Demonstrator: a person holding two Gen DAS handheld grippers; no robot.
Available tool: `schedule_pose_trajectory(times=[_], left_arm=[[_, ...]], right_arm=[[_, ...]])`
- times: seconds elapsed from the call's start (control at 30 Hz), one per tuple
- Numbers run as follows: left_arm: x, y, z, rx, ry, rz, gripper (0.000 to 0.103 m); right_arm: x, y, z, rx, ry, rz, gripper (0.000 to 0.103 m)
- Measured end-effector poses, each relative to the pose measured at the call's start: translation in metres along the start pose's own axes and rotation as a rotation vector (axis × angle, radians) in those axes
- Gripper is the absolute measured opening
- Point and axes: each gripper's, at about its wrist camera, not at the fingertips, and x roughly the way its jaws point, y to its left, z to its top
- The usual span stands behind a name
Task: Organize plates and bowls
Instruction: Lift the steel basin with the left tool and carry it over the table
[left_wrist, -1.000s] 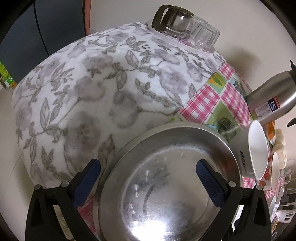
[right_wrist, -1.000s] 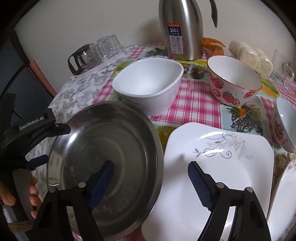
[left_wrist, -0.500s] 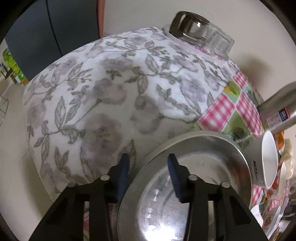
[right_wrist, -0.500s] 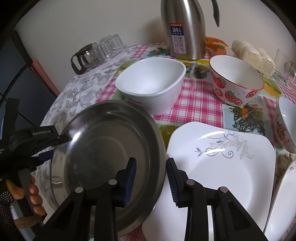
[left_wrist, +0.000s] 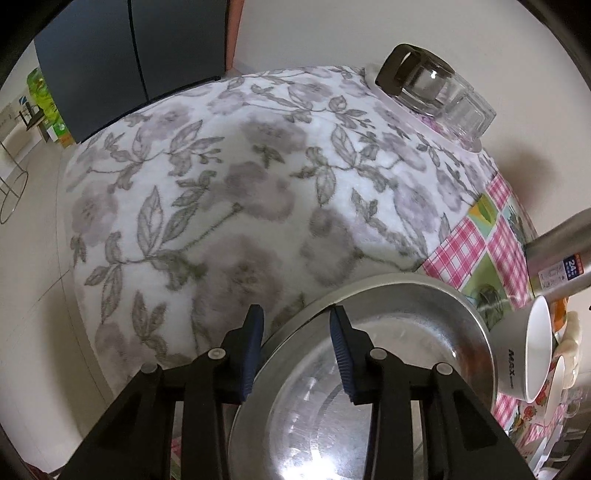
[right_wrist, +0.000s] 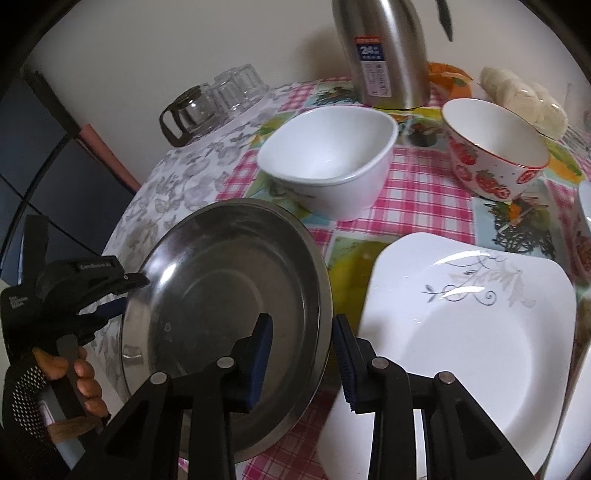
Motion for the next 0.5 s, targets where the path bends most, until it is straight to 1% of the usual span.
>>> schedule_pose_trajectory(times=[0.1, 0.2, 0.23, 0.3, 0.33, 0.37, 0.4, 0.43, 0.5], left_arm=[[0.001, -0.001, -0.001, 0.001, 0.001, 0.006, 0.039], [0.003, -0.002, -0.001, 0.007, 0.001, 0.018, 0.04], [0.004, -0.002, -0.001, 0.01, 0.002, 0.021, 0.04], [0.005, -0.003, -0.001, 0.012, 0.004, 0.028, 0.043], [0.007, -0.003, -0.001, 0.013, 0.006, 0.031, 0.043], [0.008, -0.003, -0.001, 0.015, 0.006, 0.034, 0.044], [0.008, -0.004, -0.002, 0.019, 0.007, 0.038, 0.044], [0.008, -0.004, -0.002, 0.021, 0.009, 0.04, 0.044], [0.009, -0.005, -0.002, 0.026, 0.012, 0.042, 0.045]], right_arm=[[0.004, 0.002, -0.001, -0.011, 0.006, -0.007, 0.036], [0.014, -0.001, -0.005, 0.017, 0.045, 0.032, 0.035], [0.014, 0.0, -0.005, 0.007, 0.037, 0.024, 0.035], [0.018, 0.003, -0.005, -0.005, 0.048, 0.019, 0.035], [0.02, 0.003, -0.006, -0.001, 0.057, 0.023, 0.033], [0.023, 0.002, -0.007, 0.002, 0.065, 0.024, 0.029], [0.027, 0.002, -0.009, 0.007, 0.075, 0.019, 0.028], [0.027, 0.003, -0.009, -0.002, 0.063, 0.005, 0.028], [0.027, 0.004, -0.008, -0.004, 0.065, 0.003, 0.027]])
